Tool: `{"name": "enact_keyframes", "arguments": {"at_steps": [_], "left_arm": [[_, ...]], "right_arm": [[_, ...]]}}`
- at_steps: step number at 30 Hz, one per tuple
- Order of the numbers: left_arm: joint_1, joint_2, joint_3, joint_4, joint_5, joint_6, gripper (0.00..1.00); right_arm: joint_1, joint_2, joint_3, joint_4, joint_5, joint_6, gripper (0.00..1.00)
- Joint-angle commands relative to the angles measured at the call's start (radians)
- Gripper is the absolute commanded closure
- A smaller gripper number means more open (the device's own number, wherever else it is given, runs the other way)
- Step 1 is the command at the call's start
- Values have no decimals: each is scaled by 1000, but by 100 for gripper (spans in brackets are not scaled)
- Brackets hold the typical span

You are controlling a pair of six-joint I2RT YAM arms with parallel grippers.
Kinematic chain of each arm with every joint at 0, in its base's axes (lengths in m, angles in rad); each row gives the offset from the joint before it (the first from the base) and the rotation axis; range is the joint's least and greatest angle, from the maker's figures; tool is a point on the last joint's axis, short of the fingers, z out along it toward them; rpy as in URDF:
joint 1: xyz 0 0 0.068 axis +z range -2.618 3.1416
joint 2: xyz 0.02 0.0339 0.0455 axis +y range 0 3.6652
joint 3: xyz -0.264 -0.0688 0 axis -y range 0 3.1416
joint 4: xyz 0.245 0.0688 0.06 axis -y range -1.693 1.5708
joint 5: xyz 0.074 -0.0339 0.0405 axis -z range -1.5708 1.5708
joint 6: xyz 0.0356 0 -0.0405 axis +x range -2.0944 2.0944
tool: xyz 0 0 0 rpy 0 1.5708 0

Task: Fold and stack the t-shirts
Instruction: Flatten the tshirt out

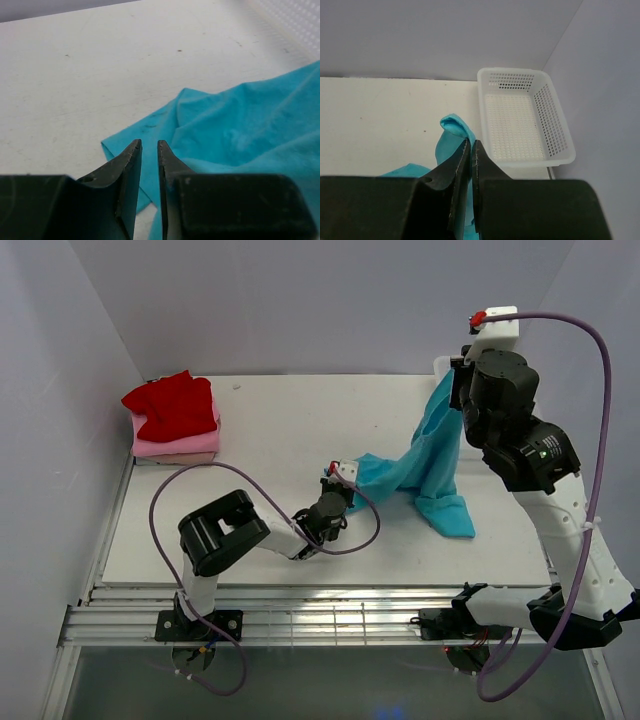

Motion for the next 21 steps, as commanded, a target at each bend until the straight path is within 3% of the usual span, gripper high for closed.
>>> {"name": "enact_keyframes", "arguments": {"at_steps": [1,8,11,16,17,21], "left_arm": [[-40,-132,-50,1,144,-65,70],[-78,-108,-94,-36,370,-174,70],[-78,-33,-37,-97,381,-174,66],[-78,9,-9,-105,413,-163,46],[-80,6,-12,-102,426,-168,36],[-115,-7,-29,-76,410,-200,34]], "right_arm": [[-1,-33,-26,77,9,8,92],[-1,-27,-46,80,9,8,92],[-1,-25,-46,80,8,5,92],[1,-27,-57,82,23,-6,92],[-1,-25,-58,80,29,-7,92],[-2,-22,-68,82,26,-9,92]]}}
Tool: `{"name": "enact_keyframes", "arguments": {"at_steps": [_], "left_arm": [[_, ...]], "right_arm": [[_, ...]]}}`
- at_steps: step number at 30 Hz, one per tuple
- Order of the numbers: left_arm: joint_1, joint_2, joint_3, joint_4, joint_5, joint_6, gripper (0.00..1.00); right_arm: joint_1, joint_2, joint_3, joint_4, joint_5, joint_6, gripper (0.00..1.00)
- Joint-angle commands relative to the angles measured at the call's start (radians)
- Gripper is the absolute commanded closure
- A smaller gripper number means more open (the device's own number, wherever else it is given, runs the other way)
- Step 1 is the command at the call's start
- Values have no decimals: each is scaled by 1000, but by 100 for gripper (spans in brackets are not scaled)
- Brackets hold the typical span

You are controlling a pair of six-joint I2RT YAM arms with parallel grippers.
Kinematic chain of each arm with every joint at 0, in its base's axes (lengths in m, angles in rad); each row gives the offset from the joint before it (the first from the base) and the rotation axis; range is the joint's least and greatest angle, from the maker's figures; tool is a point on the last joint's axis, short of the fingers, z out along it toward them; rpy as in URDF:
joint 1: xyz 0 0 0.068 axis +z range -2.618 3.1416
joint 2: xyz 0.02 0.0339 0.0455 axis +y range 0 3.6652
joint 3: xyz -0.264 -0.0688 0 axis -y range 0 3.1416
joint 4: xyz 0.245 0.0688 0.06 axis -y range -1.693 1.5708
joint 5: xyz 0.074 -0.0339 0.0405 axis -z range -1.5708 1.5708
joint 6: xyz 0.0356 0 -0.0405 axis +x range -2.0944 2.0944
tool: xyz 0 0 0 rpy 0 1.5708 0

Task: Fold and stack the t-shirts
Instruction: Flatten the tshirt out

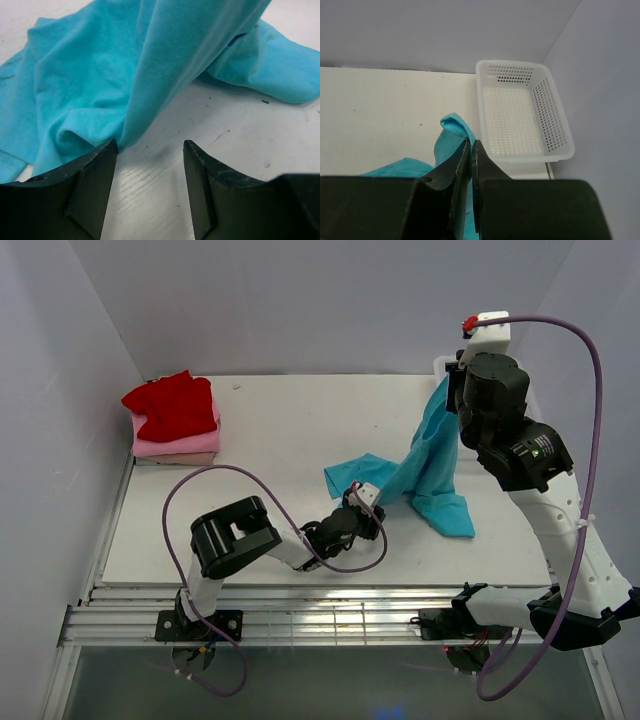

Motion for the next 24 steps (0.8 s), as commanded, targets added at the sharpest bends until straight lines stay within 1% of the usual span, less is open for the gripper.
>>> {"name": "enact_keyframes", "arguments": {"at_steps": [1,3,10,13,14,19,20,24], "left_arm": [[-37,-37,2,41,9,-37,34],[-63,-28,10,49,-41,-42,34],[-70,65,111,44,-92,-63,32],[-71,110,168,30,-159,-53,30],[-71,121,182,27,-205,-42,29],[-67,193,270,18,-374,62,28],[-59,200,280,18,-420,75,27],[-24,194,252,21,-483,66,27]], "right_arm": [[-2,-16,-10,71,19,-3,92],[-1,-14,-14,72,18,-2,92],[-1,-25,-30,71,25,-6,92],[-1,-32,-33,71,28,-10,92],[-2,-37,-33,71,24,-10,92],[-2,-54,-47,72,21,-6,92],[-2,-58,-50,71,21,-6,92],[-2,-71,-67,71,24,-6,92]]}}
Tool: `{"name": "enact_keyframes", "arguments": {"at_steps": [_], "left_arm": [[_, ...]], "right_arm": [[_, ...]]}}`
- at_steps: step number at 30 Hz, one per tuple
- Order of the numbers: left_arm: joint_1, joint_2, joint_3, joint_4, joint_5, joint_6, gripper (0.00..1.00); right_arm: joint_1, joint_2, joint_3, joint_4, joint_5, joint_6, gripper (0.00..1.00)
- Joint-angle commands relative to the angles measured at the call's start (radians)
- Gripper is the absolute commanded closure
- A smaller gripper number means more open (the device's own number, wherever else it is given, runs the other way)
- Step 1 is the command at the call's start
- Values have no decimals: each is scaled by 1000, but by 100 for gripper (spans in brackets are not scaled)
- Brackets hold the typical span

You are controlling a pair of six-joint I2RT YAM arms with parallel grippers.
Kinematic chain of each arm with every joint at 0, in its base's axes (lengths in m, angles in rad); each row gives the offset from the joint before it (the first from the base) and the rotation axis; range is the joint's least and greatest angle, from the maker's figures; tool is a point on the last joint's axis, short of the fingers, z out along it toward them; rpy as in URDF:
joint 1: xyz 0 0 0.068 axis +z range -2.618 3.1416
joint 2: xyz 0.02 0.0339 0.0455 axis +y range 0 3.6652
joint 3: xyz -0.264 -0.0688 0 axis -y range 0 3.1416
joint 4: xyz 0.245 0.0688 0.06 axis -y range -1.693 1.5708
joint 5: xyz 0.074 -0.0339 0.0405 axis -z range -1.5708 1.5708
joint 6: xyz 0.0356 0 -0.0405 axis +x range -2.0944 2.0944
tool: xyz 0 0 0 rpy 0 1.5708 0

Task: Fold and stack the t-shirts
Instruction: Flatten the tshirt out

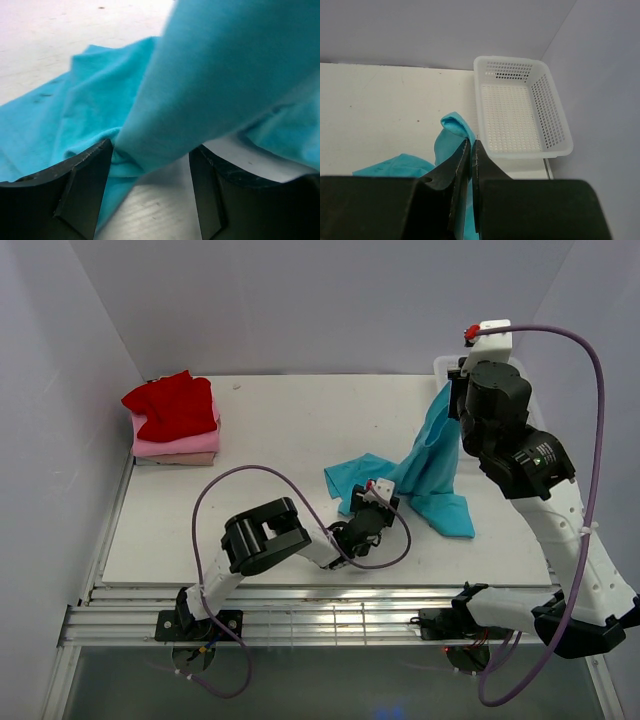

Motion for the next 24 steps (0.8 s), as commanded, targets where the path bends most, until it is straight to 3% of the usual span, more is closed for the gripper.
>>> {"name": "enact_keyframes", "arguments": {"at_steps": [1,7,8,9,13,18,22,24], "left_arm": [[43,-26,-16,8,-124,10,27],[83,-44,-64,72,-97,57,28],[83,-47,-73,87,-87,73,35],[83,-64,-80,109,-84,79,60],[85,-128,-140,181,-72,127,83],[85,-282,-230,190,-64,246,91],[95,-493,-306,129,-60,299,94],[115,-631,-291,-80,-17,244,94]], "right_arm": [[-2,-34,-12,54,21,-3,92],[-2,-26,-21,60,26,-2,92],[-2,-26,-24,62,29,-3,92],[-2,-23,-27,62,34,-5,92],[-2,-21,-43,65,43,-5,92],[-1,-29,-72,63,40,9,92],[-2,-51,-101,65,37,26,92],[-4,-57,-112,65,32,26,92]]}}
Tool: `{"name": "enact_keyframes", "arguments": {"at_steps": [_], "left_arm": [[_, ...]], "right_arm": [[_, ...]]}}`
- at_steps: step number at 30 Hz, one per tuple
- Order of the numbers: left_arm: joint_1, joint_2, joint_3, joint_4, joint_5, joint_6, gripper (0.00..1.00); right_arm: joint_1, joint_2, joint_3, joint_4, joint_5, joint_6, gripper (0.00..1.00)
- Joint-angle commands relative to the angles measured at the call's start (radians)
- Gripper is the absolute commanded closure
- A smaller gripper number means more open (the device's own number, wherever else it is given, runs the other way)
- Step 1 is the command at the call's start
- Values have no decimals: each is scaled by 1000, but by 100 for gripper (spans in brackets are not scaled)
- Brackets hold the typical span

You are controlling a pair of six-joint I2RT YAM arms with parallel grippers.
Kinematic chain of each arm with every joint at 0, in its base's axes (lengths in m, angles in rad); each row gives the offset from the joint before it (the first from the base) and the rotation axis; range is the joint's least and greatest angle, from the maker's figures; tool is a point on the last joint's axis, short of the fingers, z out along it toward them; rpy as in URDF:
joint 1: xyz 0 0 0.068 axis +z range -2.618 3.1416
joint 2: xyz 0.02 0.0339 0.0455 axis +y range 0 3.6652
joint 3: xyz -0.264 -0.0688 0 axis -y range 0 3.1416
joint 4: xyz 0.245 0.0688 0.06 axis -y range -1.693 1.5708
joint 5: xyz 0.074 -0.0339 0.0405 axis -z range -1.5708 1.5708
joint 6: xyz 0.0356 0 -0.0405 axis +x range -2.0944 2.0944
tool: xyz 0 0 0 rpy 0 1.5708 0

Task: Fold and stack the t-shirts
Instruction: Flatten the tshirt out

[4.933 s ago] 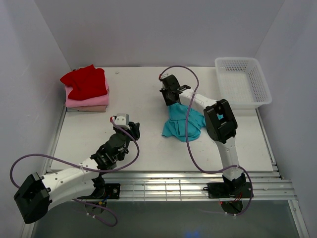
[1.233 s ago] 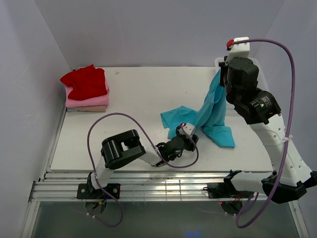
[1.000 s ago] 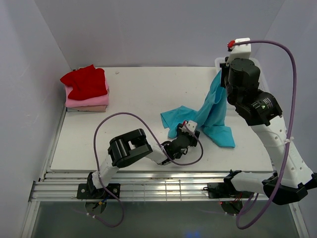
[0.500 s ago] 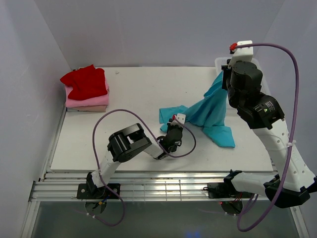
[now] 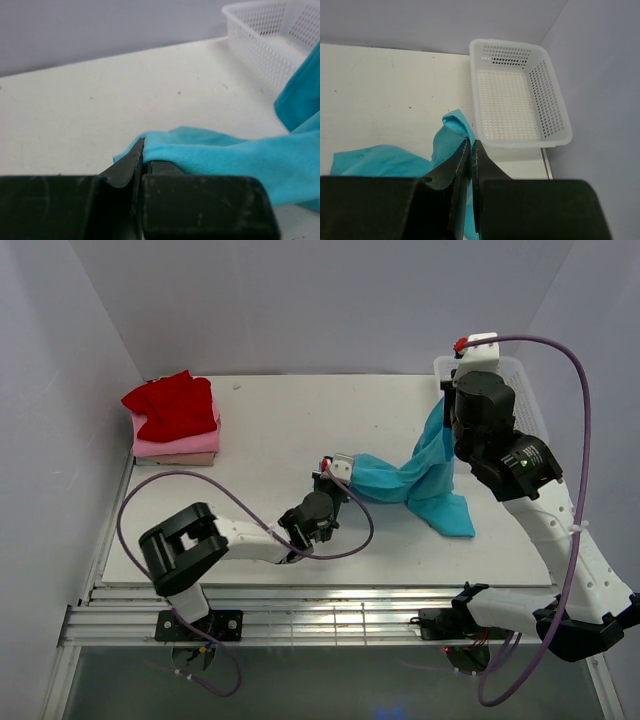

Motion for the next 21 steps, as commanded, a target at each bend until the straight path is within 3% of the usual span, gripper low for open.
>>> {"name": "enact_keyframes", "arguments": {"at_steps": [1,7,8,11,16,21], "left_arm": [[31,-229,28,-234,75,-14,93],[47,-550,123,-785,235,-87,92],[54,-580,183,-968,255,-94,92],[54,-653,319,-1299,307,-169,91],[47,-893,341,-1425,376,-227,93],[45,-1053,419,-1509,580,-271,93]], "right_arm": [[-2,-45,-22,51,13,18,92],[-4,-69,-49,44,45,18,92],[-2,-72,-39,38,45,18,92],[-4,-84,16,12,45,50,92],[-4,-127,141,-54,21,59,92],[-4,-158,354,-157,-80,64,92]]}}
